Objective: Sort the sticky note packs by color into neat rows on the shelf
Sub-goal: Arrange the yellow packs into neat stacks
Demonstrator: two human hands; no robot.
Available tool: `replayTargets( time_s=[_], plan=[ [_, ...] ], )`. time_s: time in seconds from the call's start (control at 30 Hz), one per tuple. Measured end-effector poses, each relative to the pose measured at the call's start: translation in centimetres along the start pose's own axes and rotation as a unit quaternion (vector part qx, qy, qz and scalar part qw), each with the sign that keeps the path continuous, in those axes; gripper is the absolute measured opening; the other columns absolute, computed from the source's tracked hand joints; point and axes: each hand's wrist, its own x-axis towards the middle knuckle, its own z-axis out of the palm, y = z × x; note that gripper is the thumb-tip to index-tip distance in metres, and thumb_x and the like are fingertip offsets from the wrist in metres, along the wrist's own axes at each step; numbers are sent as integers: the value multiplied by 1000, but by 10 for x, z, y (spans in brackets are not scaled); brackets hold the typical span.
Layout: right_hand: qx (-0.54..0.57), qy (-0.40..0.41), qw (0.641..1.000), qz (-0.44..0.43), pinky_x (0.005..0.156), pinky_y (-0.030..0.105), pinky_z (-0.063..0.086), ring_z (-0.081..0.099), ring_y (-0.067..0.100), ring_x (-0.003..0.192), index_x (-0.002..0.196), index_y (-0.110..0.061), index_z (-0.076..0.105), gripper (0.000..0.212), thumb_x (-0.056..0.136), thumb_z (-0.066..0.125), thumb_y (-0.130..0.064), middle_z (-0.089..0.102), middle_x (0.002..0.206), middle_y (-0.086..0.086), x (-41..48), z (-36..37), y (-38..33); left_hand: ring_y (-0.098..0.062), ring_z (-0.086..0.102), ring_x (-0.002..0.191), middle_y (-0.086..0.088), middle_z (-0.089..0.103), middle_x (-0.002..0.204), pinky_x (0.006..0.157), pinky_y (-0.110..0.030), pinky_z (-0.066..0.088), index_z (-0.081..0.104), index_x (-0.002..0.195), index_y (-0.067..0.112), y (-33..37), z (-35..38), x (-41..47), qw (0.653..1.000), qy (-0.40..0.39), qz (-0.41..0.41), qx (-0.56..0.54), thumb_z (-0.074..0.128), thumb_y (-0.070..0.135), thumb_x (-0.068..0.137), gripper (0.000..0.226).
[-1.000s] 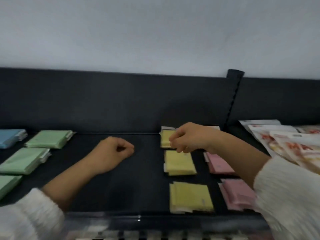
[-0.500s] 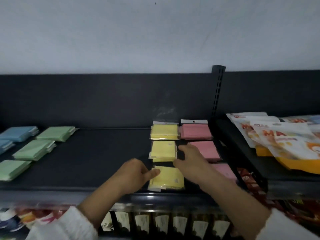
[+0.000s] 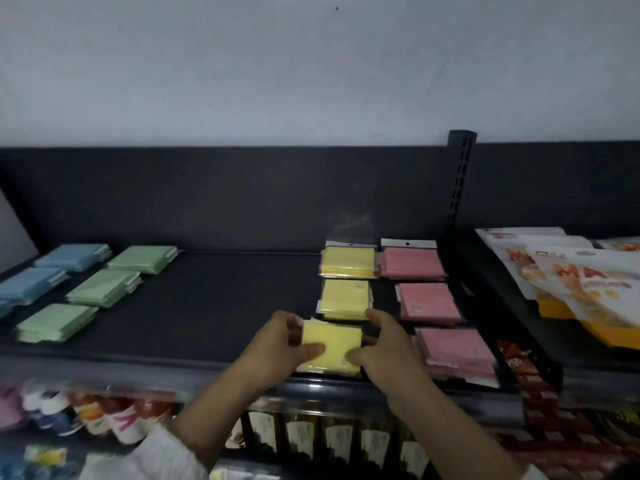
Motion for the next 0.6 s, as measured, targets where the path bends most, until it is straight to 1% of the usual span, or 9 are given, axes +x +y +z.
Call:
replayTargets(
  time_s=[0.1, 0.13, 0.2, 0.27, 0.33, 0.37, 0.47, 0.57, 0.6],
  plan=[
    [-17, -23, 999, -21, 73, 23, 48, 56, 11, 93, 132, -20, 41, 58, 82, 56, 5, 57, 111, -2, -3, 11, -2, -9, 58, 97, 4, 60, 109, 83, -27, 51, 29, 137, 21, -7, -3, -5, 1000, 3, 18, -24, 71, 14, 79, 72],
    [-32, -25, 999, -30, 69, 21, 48, 56, 10, 91, 133, -21, 40, 57, 84, 54, 5, 57, 112, -2, -4, 14, -4, -10, 59, 98, 3, 61, 112, 85, -29, 52, 33, 137, 22, -8, -5, -6, 999, 8, 37, -20, 71, 11, 78, 71],
    [-42, -26, 997, -55, 65, 15, 45, 55, 10, 93, 139, -21, 34, 61, 86, 52, 4, 54, 117, -1, -5, 21, -9, -9, 64, 97, 4, 67, 107, 88, -36, 53, 53, 119, 28, -10, -14, -6, 995, 34, 95, -2, 72, 7, 77, 51],
    [-19, -22, 996, -90, 79, 19, 47, 52, 12, 109, 145, -24, 22, 71, 88, 54, 1, 49, 128, -1, -5, 28, -15, -6, 66, 92, 7, 70, 98, 87, -34, 54, 59, 104, 33, -11, -22, -7, 988, 73, 139, 5, 72, 5, 76, 42],
    [-18, -13, 991, -130, 98, 29, 43, 45, 14, 122, 147, -30, 17, 75, 89, 55, -2, 43, 138, -1, -3, 36, -22, -7, 64, 93, 7, 68, 99, 85, -26, 53, 59, 109, 29, -13, -30, -5, 980, 119, 161, 4, 71, 6, 77, 41],
    [-24, -15, 990, -138, 101, 29, 41, 43, 14, 125, 147, -31, 16, 74, 90, 54, -2, 41, 140, -2, -2, 41, -25, -7, 63, 95, 7, 66, 102, 84, -22, 51, 57, 113, 25, -15, -34, -4, 978, 130, 161, 10, 70, 7, 78, 42],
    [-74, -54, 989, -114, 91, 20, 38, 41, 12, 120, 148, -30, 14, 72, 92, 48, 0, 36, 144, 1, 1, 57, -24, -10, 58, 106, 5, 60, 110, 79, -10, 42, 51, 124, 20, -28, -37, 2, 981, 111, 138, 83, 63, 7, 85, 43],
    [-142, -64, 983, -98, 86, 19, 38, 43, 15, 121, 148, -27, 16, 68, 93, 47, -2, 36, 145, 3, 3, 64, -21, -8, 53, 106, 0, 59, 119, 81, -14, 37, 45, 131, 18, -37, -36, 5, 979, 88, 111, 149, 53, 8, 91, 42],
    [-148, -64, 983, -93, 83, 18, 38, 44, 15, 117, 148, -27, 16, 66, 93, 46, -3, 38, 143, 3, 5, 65, -22, -8, 53, 105, -1, 59, 121, 81, -15, 37, 44, 132, 19, -38, -36, 6, 978, 89, 108, 158, 51, 9, 92, 41]
  ],
)
